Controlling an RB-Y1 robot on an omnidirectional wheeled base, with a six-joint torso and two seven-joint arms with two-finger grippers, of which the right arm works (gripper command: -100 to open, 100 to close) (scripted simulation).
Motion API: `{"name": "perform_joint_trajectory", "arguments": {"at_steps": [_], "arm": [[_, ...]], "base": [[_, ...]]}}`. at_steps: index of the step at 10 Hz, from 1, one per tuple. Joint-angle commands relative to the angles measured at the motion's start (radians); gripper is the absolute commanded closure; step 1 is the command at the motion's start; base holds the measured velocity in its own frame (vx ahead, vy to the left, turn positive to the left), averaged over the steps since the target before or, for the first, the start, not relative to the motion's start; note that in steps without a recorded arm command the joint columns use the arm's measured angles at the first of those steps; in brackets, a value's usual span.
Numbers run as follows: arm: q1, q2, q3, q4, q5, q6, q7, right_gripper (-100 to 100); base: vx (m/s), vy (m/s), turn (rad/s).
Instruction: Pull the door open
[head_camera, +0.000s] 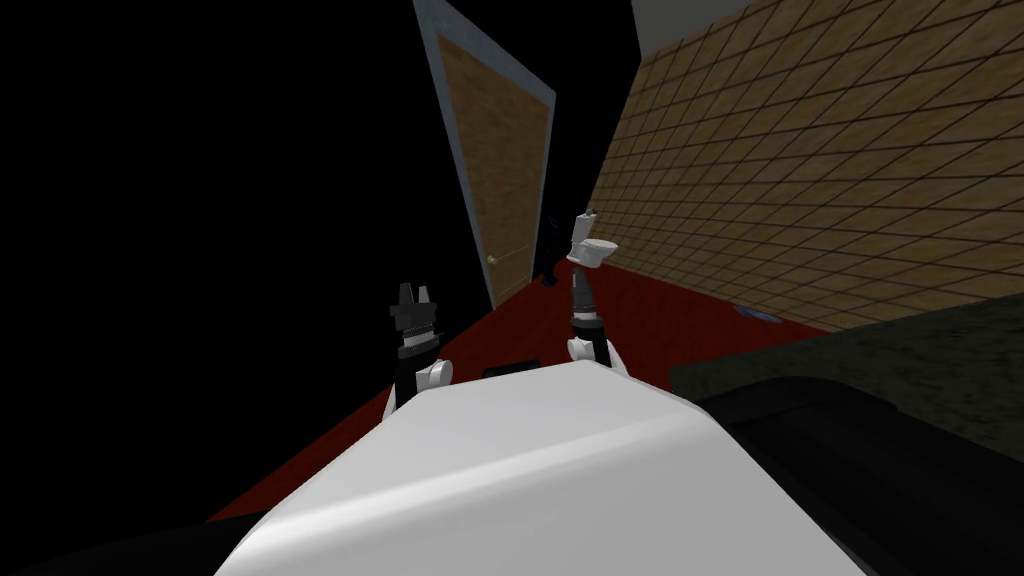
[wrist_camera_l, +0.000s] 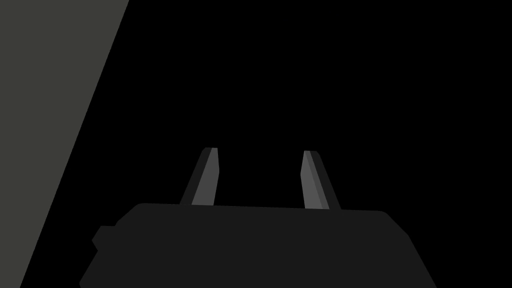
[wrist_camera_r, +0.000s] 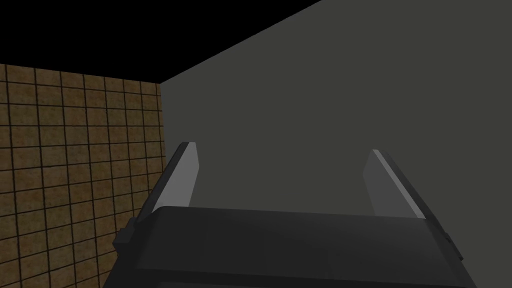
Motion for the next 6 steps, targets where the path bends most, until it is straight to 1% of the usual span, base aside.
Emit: {"name": "perform_joint_trajectory", "arguments": {"at_steps": [1, 3, 6], "arm": [[-0.005, -0.003, 0.006, 0.025, -0.007, -0.005, 0.031, -100], [-0.016, -0.007, 0.012, 0.059, -0.016, -0.01, 0.07, -100], [-0.033, -0.012, 0.022, 0.115, -0.03, -0.018, 0.132, -100]], "base": [[0.085, -0.016, 0.073], [0.08, -0.008, 0.088], [0.107, -0.011, 0.116]]}}
